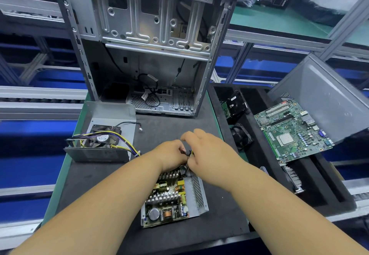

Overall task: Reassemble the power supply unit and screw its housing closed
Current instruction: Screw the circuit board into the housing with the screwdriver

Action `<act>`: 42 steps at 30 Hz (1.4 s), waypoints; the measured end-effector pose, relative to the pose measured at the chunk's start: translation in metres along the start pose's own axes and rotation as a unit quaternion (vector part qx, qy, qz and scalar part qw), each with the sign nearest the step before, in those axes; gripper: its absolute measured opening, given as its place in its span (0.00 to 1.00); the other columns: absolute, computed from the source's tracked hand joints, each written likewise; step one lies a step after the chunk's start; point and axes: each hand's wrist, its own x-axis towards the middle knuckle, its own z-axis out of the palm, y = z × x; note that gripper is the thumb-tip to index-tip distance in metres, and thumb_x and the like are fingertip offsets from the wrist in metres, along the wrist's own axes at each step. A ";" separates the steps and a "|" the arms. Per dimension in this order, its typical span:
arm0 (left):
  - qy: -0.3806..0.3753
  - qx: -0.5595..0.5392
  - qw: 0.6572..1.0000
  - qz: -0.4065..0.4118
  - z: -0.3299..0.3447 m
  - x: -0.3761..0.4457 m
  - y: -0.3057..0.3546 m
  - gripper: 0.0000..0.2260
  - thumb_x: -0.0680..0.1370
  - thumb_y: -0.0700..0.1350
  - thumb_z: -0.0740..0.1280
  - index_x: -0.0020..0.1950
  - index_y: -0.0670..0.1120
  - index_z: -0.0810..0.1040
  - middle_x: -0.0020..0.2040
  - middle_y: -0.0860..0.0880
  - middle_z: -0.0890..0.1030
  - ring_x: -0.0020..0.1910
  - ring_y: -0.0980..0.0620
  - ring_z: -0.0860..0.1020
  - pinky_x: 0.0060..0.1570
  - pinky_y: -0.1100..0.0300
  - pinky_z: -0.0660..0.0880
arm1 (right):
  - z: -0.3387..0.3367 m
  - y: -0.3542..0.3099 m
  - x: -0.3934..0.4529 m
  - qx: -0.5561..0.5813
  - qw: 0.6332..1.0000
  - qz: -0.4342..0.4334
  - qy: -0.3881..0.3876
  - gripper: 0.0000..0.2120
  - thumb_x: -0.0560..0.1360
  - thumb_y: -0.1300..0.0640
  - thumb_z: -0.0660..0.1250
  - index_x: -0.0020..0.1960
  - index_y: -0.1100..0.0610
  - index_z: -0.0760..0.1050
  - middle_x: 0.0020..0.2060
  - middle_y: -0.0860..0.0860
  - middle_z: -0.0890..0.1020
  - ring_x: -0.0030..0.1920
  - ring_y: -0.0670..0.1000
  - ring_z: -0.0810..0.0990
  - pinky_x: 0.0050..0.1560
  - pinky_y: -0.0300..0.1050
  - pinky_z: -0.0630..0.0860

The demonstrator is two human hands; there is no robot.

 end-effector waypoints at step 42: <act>-0.016 0.008 1.000 -0.023 -0.001 -0.001 0.001 0.04 0.77 0.46 0.62 0.50 0.50 0.74 0.54 0.47 0.79 0.52 0.47 0.76 0.53 0.53 0.72 | 0.002 -0.001 0.008 -0.035 0.993 0.113 -0.018 0.13 0.80 0.45 0.60 0.46 0.53 0.62 0.31 0.47 0.65 0.31 0.51 0.65 0.26 0.44 0.56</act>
